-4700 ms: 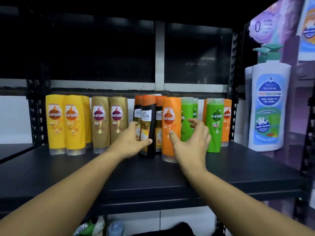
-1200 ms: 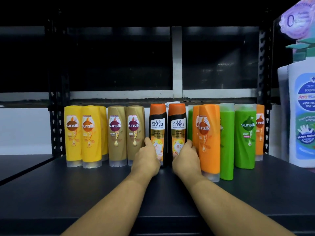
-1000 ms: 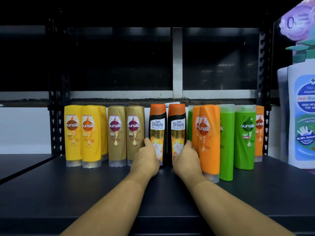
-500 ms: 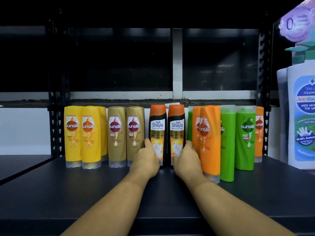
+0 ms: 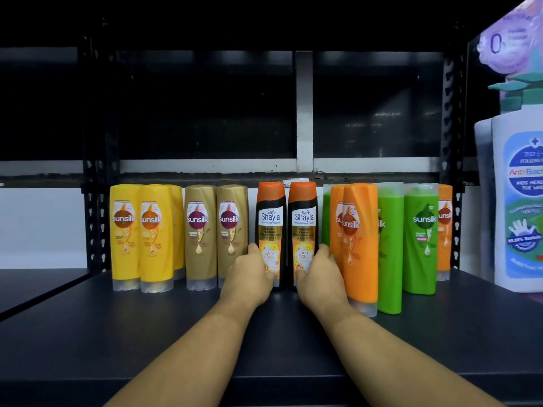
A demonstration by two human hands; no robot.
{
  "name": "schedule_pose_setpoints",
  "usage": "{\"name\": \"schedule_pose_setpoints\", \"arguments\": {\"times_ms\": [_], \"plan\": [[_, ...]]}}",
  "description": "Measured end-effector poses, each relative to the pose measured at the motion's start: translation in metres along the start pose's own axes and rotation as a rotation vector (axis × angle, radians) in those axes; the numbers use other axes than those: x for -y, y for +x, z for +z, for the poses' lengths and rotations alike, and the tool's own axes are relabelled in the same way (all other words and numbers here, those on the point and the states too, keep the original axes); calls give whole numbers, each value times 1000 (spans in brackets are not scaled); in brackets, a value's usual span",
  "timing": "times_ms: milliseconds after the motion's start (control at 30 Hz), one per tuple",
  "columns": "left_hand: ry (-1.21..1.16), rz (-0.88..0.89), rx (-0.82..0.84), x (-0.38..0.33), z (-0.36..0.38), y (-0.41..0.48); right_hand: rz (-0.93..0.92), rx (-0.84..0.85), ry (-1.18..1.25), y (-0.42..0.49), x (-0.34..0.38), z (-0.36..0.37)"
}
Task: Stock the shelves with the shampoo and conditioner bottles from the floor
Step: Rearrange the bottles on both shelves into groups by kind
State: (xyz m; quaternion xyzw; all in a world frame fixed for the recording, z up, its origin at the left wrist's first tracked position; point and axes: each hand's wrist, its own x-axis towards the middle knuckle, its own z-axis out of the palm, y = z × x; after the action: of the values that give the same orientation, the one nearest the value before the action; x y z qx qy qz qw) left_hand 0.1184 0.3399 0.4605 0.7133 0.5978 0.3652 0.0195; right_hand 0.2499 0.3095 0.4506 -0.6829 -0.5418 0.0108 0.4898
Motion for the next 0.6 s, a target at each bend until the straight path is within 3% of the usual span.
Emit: {"name": "schedule_pose_setpoints", "arguments": {"times_ms": [167, 300, 467, 600], "plan": [[72, -54, -100, 2, -11, -2, 9, 34, 22, -3, 4, -4], [60, 25, -82, 2, -10, -4, 63, 137, 162, -9, 3, -19], [-110, 347, 219, -5, -8, -11, -83, 348, 83, -35, -13, -57], [-217, 462, 310, -17, -10, -22, -89, 287, 139, -54, -36, -93]]}}
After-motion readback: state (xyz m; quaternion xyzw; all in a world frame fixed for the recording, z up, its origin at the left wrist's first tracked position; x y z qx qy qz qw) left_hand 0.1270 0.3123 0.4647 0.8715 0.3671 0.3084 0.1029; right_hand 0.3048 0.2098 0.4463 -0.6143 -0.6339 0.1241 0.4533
